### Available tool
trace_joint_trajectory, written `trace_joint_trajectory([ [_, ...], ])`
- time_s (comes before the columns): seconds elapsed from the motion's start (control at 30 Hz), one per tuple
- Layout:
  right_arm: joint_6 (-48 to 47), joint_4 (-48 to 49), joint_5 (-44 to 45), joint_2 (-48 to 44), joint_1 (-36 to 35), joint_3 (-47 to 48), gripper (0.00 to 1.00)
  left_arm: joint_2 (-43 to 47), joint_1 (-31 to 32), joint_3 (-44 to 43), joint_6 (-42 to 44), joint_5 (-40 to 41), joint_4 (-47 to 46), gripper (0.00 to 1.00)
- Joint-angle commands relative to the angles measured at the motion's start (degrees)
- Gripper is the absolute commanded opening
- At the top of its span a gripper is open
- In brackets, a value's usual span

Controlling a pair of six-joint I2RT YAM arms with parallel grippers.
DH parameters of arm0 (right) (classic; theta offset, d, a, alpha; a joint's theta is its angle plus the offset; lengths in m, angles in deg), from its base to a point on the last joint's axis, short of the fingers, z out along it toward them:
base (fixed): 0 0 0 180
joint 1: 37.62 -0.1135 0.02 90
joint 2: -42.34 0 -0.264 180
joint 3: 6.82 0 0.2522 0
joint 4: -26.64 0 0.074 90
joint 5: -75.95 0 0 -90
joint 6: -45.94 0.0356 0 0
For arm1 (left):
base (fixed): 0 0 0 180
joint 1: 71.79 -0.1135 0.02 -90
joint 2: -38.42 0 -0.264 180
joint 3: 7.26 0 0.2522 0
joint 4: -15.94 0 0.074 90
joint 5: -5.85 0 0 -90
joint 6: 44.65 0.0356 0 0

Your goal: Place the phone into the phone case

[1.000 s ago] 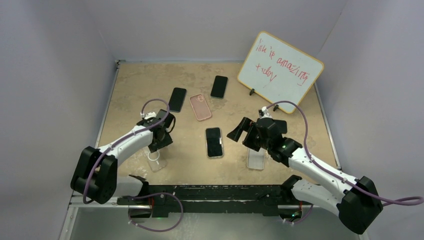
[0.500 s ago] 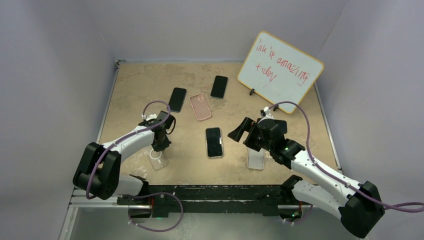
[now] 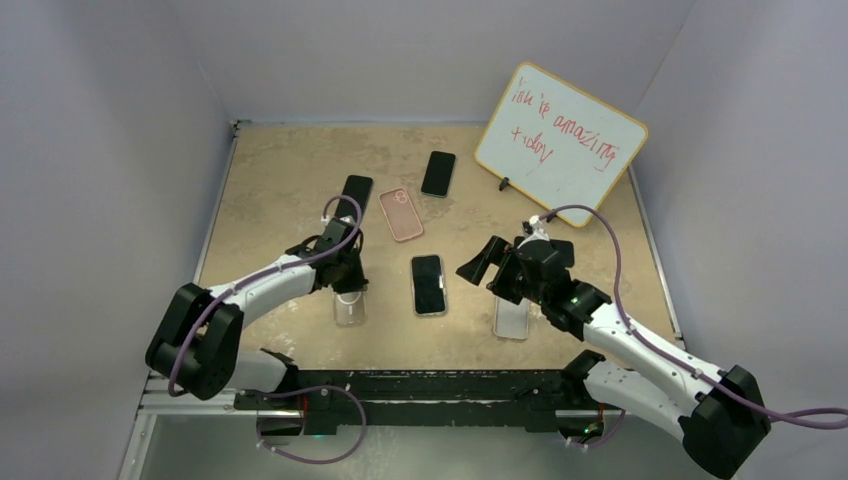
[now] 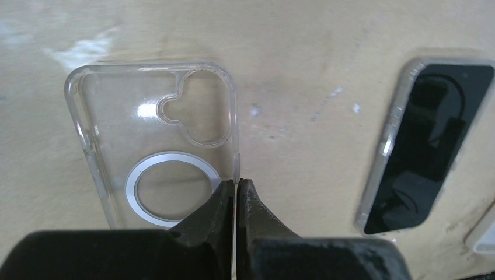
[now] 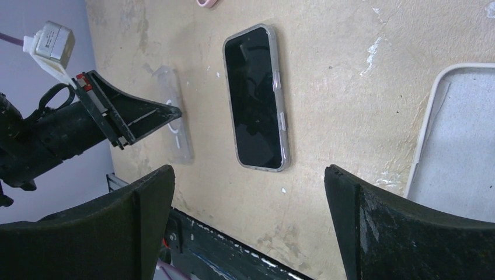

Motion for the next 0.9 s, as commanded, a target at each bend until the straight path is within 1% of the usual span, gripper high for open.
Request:
trace_joint_trajectory([
  [0.0,0.5,2.0,1.2,-0.7,-0.1,-0.4,0.98,-2.6,2.6,-2.2,3.1,-8.1,-9.3,0.00],
  [0.13,0.6,2.3,0.8,-0.7,-0.1,-0.7,0.98,-5.3,5.0,-3.1,5.0,-10.7,-12.7,0.00],
  [0.3,0.5,2.5,1.0,-1.4,-0.1,-1.1,0.98,-8.7,6.2,-5.0,7.4,-13.8,-14.3,0.00],
  [0.33,0.5,2.4,1.0,-1.7,0.0,-1.1,0.98,-8.9,6.3,-5.3,8.0,-14.4,-14.6,0.02],
  [0.4,0.5,2.6,0.9,-2.0,0.0,-1.3,0.98,-8.8,6.4,-6.1,9.0,-15.3,-14.8,0.19],
  [0.43,0.6,2.8,0.8,-2.1,-0.1,-1.5,0.98,-8.6,6.4,-6.8,9.7,-15.2,-14.3,0.32],
  [0.47,0.6,3.1,0.6,-2.2,-0.1,-1.6,0.98,-8.3,6.4,-7.6,10.3,-14.5,-13.5,0.41],
  [0.6,0.1,3.1,0.3,-2.5,0.0,-1.4,0.98,-6.5,6.4,-11.3,14.0,-11.1,-9.4,0.69],
  [0.67,-0.6,3.3,0.1,-2.8,-0.1,-1.1,0.98,-6.7,5.8,-14.4,16.6,-10.5,-7.4,0.78],
  [0.73,-1.7,4.8,0.1,-3.1,0.0,-1.0,0.98,-7.8,4.0,-17.2,18.9,-10.9,-5.6,0.82],
  [0.77,-2.6,5.5,0.0,-3.3,0.0,-1.0,0.98,-8.4,2.7,-18.4,20.0,-11.6,-5.1,0.87],
  [0.87,-3.9,7.4,-1.6,-3.4,0.0,-0.7,0.98,-9.8,-2.1,-21.9,23.6,-12.2,-4.2,0.91],
])
